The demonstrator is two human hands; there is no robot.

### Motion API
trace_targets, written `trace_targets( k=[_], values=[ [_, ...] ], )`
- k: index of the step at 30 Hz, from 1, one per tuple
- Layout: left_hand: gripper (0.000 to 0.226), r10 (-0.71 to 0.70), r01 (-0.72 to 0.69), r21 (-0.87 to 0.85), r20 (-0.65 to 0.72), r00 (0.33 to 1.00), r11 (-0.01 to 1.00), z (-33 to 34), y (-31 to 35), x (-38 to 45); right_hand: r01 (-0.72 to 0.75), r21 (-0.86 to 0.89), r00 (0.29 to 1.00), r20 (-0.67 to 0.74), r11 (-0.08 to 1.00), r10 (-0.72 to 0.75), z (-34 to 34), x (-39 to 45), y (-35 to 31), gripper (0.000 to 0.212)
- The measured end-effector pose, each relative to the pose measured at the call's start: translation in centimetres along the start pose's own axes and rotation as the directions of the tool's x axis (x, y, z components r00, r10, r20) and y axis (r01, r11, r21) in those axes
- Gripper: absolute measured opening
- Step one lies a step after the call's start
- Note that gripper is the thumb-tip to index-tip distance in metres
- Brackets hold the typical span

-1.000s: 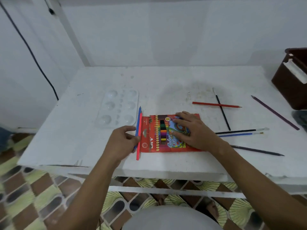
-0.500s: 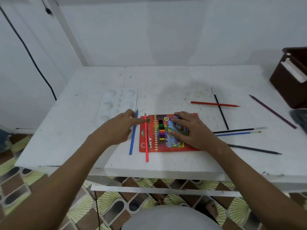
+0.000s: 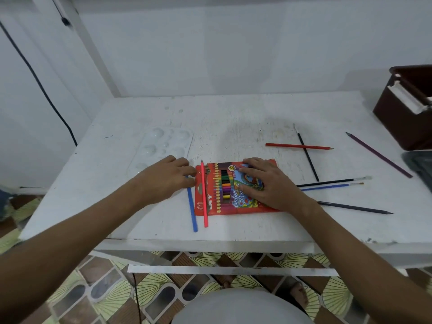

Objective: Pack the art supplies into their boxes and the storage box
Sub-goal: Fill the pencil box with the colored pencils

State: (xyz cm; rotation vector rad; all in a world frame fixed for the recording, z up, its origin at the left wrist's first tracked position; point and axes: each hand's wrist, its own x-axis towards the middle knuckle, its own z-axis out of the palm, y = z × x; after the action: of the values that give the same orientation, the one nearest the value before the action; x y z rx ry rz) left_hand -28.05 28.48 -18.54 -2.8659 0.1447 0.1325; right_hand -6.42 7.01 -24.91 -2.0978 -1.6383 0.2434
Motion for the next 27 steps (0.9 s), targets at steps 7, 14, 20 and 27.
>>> trace_targets(
  k=[7,14,20,27],
  values=[
    [0.045,0.169,-0.167,0.052,-0.034,0.985,0.985,-1.9,-1.2,1.4,0.004,0.001,1.000,-0.005,1.000,-0.004,0.0,0.1,0.1,0.067],
    [0.042,0.227,-0.227,0.021,0.033,0.973,0.974,-0.5,-0.2,3.3,0.003,0.005,1.000,-0.007,1.000,-0.003,0.0,0.1,0.1,0.067],
    [0.040,0.211,-0.210,0.030,-0.024,0.977,0.977,0.0,-0.5,2.5,0.010,0.009,1.000,-0.015,1.000,-0.010,0.0,0.1,0.1,0.061],
    [0.038,0.132,-0.130,0.021,-0.084,0.988,0.991,-2.2,-1.4,0.7,0.007,0.017,1.000,-0.006,1.000,-0.007,0.0,0.2,0.2,0.065]
  ],
)
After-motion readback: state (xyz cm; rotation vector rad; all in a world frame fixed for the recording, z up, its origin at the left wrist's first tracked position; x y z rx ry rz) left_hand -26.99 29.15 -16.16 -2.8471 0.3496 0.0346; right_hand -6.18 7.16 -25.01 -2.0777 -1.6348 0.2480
